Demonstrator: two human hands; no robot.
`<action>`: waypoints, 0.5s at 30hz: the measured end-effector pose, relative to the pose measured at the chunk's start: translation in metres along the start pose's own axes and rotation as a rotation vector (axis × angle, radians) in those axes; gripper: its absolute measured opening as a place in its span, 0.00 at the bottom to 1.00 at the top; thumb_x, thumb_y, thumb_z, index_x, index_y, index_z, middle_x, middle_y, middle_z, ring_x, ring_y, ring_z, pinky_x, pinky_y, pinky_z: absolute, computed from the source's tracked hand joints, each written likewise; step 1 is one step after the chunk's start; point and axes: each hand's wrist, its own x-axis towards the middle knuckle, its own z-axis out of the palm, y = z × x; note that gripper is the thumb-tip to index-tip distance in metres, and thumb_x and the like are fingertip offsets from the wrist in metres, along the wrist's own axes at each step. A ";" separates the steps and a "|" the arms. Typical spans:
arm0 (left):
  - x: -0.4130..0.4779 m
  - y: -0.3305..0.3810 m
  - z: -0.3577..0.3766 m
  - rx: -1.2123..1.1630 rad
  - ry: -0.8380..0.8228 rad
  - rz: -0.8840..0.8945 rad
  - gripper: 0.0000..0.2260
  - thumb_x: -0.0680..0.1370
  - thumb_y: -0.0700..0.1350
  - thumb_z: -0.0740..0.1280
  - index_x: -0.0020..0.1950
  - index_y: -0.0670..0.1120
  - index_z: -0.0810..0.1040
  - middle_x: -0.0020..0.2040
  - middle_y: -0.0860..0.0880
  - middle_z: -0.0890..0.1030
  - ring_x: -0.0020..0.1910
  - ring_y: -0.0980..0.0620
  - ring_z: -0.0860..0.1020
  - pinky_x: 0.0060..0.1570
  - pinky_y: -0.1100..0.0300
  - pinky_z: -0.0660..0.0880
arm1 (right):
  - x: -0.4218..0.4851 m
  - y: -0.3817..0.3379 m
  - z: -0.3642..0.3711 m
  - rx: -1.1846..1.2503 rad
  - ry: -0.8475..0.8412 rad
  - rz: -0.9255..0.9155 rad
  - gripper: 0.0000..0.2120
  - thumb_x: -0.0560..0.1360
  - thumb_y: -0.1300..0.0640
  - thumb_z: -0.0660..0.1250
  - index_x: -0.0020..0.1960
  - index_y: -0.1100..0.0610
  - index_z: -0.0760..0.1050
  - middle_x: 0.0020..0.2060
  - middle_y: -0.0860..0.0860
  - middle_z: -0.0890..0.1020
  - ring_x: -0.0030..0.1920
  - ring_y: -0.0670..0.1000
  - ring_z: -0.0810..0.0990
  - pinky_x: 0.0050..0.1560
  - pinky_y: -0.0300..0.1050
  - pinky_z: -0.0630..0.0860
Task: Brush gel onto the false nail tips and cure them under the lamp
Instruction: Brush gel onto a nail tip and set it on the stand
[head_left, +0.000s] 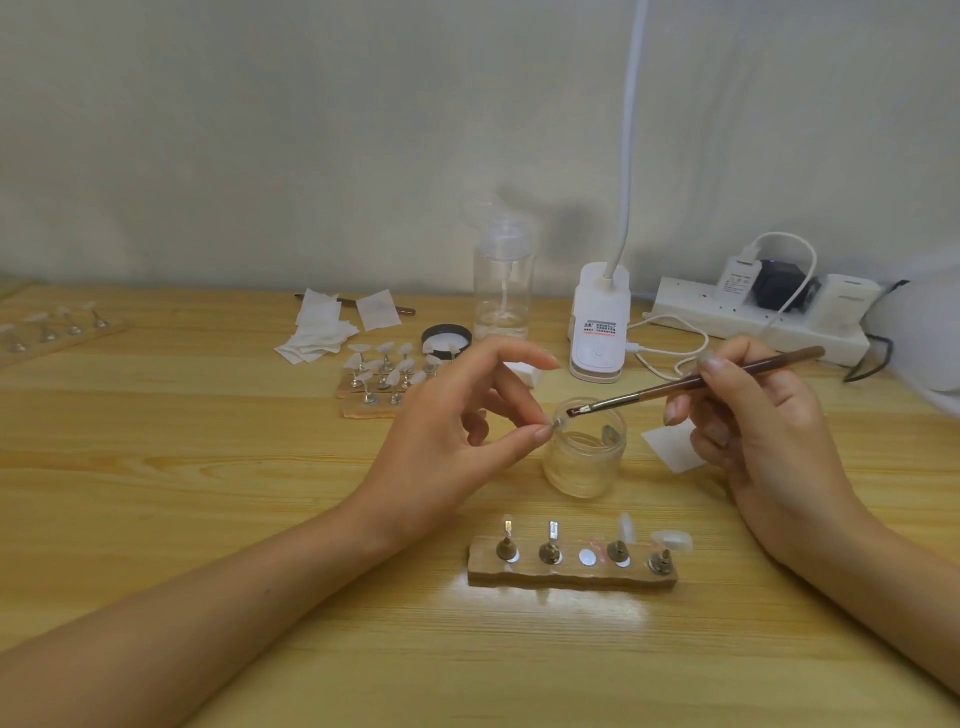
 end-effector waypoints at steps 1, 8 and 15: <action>0.000 0.000 0.000 0.000 0.000 0.000 0.17 0.76 0.38 0.74 0.62 0.50 0.77 0.42 0.54 0.83 0.45 0.51 0.83 0.34 0.49 0.73 | 0.000 0.000 0.000 0.006 -0.015 -0.012 0.09 0.74 0.49 0.67 0.39 0.51 0.70 0.30 0.54 0.80 0.25 0.45 0.64 0.23 0.34 0.60; 0.000 0.001 0.000 -0.003 0.001 -0.003 0.17 0.76 0.37 0.74 0.61 0.51 0.77 0.41 0.53 0.83 0.45 0.51 0.83 0.35 0.47 0.73 | -0.001 0.000 0.000 -0.006 -0.004 -0.002 0.08 0.73 0.50 0.65 0.40 0.53 0.70 0.29 0.54 0.80 0.25 0.45 0.63 0.23 0.34 0.61; 0.000 0.001 0.000 0.001 -0.001 -0.004 0.17 0.76 0.38 0.74 0.62 0.51 0.77 0.42 0.54 0.83 0.45 0.51 0.83 0.35 0.48 0.73 | -0.001 0.000 0.001 -0.022 -0.042 -0.013 0.10 0.77 0.51 0.67 0.40 0.52 0.71 0.30 0.55 0.81 0.25 0.45 0.63 0.23 0.34 0.61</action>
